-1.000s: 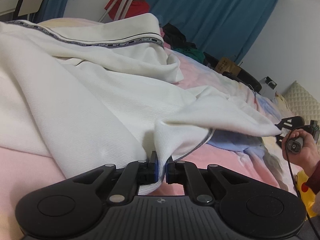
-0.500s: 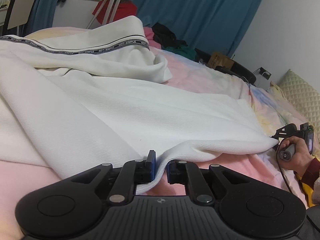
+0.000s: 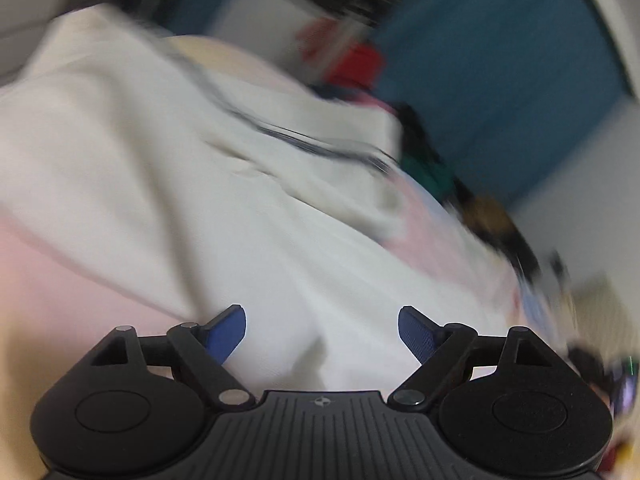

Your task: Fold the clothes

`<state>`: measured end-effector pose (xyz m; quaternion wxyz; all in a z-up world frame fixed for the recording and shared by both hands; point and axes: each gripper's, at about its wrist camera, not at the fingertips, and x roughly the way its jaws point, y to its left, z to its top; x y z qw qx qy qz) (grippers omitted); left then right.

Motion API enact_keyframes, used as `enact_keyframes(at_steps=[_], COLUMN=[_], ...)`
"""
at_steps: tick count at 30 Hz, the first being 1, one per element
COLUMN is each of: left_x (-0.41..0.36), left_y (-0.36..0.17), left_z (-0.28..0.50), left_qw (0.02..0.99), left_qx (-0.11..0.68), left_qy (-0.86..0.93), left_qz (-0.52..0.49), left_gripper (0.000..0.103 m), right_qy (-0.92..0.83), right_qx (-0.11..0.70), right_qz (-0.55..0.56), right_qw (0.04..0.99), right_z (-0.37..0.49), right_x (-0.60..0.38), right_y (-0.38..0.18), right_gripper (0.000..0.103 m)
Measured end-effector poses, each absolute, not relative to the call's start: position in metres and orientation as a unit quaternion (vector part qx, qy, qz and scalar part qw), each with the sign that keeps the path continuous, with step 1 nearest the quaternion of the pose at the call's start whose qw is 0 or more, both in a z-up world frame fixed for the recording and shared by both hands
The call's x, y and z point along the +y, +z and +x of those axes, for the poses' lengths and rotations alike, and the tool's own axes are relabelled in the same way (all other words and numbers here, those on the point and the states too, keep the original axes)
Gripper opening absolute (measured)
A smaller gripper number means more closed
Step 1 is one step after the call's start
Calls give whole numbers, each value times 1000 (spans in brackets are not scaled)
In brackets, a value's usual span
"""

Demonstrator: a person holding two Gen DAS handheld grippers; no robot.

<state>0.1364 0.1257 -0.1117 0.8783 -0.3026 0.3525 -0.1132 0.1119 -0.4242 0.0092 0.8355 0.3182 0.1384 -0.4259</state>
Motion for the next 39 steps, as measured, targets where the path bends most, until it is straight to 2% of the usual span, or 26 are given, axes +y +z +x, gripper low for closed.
enact_keyframes(at_steps=[7, 12, 15, 19, 20, 25, 28, 32, 35, 39], left_x=[227, 255, 272, 278, 280, 288, 290, 300, 311, 322], left_y=[-141, -151, -157, -150, -148, -146, -135, -103, -81, -89], left_z=[139, 147, 151, 166, 170, 168, 162, 138, 118, 113], left_qw=[804, 785, 771, 786, 789, 799, 808, 823, 829, 818], left_qx=[344, 305, 281, 264, 261, 258, 252, 243, 262, 317], left_qy=[66, 109, 134, 165, 173, 180, 176, 176, 183, 193], left_qz=[-481, -528, -555, -535, -529, -513, -503, -482, -459, -440], left_gripper=[81, 76, 70, 54, 47, 25, 20, 18, 18, 18], right_qy=[-271, -186, -149, -127, -127, -119, -125, -127, -128, -133], right_qx=[208, 254, 278, 296, 301, 320, 321, 322, 325, 328], right_qz=[244, 225, 201, 159, 156, 166, 161, 153, 151, 154], right_qw=[908, 922, 928, 933, 932, 925, 925, 926, 925, 922], right_z=[159, 181, 195, 209, 211, 223, 228, 224, 220, 215], right_x=[-330, -273, -244, -224, -223, -225, -225, -220, -218, -219], right_y=[29, 16, 6, -6, -9, -30, -34, -35, -34, -33], right_gripper=[68, 68, 68, 68, 68, 68, 67, 67, 67, 67])
